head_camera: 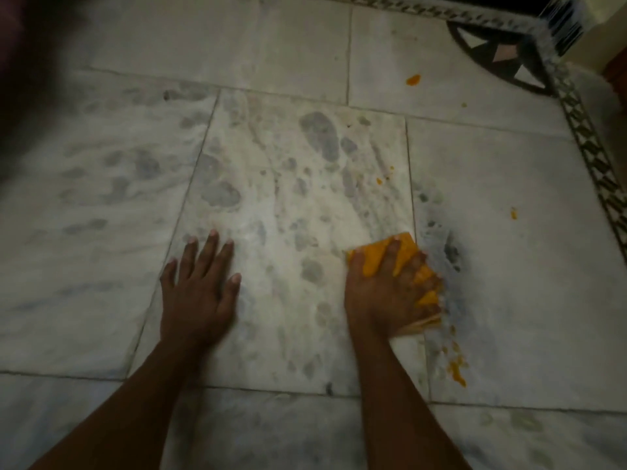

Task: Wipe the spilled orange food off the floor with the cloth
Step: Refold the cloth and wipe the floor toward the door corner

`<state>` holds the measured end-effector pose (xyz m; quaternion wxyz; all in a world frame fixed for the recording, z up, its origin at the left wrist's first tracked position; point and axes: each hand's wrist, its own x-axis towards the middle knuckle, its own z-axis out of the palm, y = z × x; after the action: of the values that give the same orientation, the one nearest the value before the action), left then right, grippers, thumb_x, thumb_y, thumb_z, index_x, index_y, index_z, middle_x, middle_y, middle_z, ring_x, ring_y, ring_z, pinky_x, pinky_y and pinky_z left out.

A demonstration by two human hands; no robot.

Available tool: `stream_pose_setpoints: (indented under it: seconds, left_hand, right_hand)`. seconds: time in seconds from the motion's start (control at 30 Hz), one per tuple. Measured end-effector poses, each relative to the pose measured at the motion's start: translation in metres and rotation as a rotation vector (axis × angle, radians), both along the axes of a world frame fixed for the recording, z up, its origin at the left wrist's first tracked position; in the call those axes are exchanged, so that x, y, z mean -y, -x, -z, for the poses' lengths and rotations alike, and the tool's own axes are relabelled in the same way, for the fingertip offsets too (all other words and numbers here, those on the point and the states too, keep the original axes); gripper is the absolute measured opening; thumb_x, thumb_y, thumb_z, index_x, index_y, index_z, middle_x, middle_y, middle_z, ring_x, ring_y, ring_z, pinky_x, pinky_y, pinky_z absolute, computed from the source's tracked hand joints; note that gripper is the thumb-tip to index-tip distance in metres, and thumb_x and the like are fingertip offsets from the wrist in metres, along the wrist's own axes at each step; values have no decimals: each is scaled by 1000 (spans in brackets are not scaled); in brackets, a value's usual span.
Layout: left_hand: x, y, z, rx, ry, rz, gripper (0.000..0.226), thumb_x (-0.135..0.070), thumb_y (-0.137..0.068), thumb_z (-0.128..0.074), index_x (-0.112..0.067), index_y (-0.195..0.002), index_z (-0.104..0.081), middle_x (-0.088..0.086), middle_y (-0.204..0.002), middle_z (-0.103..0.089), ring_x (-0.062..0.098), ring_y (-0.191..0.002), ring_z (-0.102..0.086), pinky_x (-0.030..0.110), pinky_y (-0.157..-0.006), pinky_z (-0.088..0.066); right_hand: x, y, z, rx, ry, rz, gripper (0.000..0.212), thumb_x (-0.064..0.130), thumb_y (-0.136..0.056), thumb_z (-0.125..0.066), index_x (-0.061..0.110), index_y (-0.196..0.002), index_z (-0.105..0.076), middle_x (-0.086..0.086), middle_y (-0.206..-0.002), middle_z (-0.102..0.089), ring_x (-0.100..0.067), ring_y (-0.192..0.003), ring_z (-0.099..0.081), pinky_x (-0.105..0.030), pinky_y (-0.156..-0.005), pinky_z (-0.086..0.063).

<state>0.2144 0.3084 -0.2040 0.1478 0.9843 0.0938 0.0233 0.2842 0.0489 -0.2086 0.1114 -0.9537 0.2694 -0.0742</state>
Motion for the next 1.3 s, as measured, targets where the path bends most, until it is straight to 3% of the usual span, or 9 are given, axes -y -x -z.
stream_pose_setpoints:
  seconds: [0.13,0.2,0.3,0.43,0.67,0.8,0.93,1.13,1.3]
  left_hand:
    - [2,11,4,44,1,-17,60,-45,-98,-43,-28,-156,-46,1,-167,-37,29,-154,-34,50,-120,-24]
    - [-2,-9,-12,162,-6,-4,49,-35,-94,-45,-9,-127,-70,16,-136,-67,41,-118,-64,50,-105,-39]
    - [-5,-76,-33,233,-51,161,45,-31,-97,-42,-3,-116,-72,21,-117,-73,42,-99,-70,49,-97,-43]
    - [-11,-138,-5,2,-102,171,62,-52,-100,-29,-30,-156,-42,2,-168,-35,29,-154,-35,53,-123,-19]
    - [-15,-144,17,-8,-23,-33,71,-61,-101,-22,-31,-165,-19,-6,-175,-5,18,-162,-2,52,-128,-7]
    - [-18,-151,6,-5,15,-44,70,-59,-102,-24,-30,-166,-19,-5,-175,-4,19,-162,-3,54,-128,-9]
    - [-21,-153,9,-29,8,-35,69,-57,-102,-27,-31,-166,-17,-5,-176,-3,19,-162,-1,53,-128,-7]
    - [-20,-155,12,-2,-5,-48,70,-58,-101,-28,-29,-164,-25,-3,-175,-11,21,-162,-10,55,-127,-14]
    - [-16,-154,6,-21,13,-43,70,-58,-102,-27,-32,-166,-18,-8,-175,-2,16,-162,0,52,-128,-8]
  right_hand:
    - [-36,14,9,79,91,-625,80,78,-87,-51,38,-155,-45,-12,-164,-40,-48,-152,-31,-71,-117,-23]
    - [-3,52,1,104,110,-875,80,84,-84,-52,46,-154,-43,-4,-167,-36,-40,-155,-29,-69,-117,-27]
    - [39,59,-11,94,122,-630,84,87,-82,-50,44,-154,-44,-8,-167,-37,-40,-154,-33,-66,-116,-30]
    - [-14,-48,-9,-27,-91,-90,83,83,-89,-32,46,-162,-21,-7,-176,-4,-45,-159,-1,-65,-124,-5]
    - [-10,-14,15,123,142,-837,77,83,-87,-44,46,-154,-42,-6,-168,-33,-41,-156,-25,-64,-119,-24]
    - [49,-55,0,19,252,-454,83,84,-86,-38,40,-156,-42,-18,-168,-30,-50,-153,-26,-71,-114,-25]
    - [-27,-145,-4,8,49,8,79,75,-93,-44,36,-161,-33,-16,-171,-23,-55,-154,-15,-77,-116,-13]
    - [-26,-112,0,-43,197,-877,75,87,-90,-29,56,-158,-23,3,-174,-16,-36,-161,-10,-71,-121,-9]
    - [54,-128,-11,-63,235,-552,84,88,-82,-34,50,-157,-33,-10,-171,-26,-48,-154,-24,-73,-116,-19]
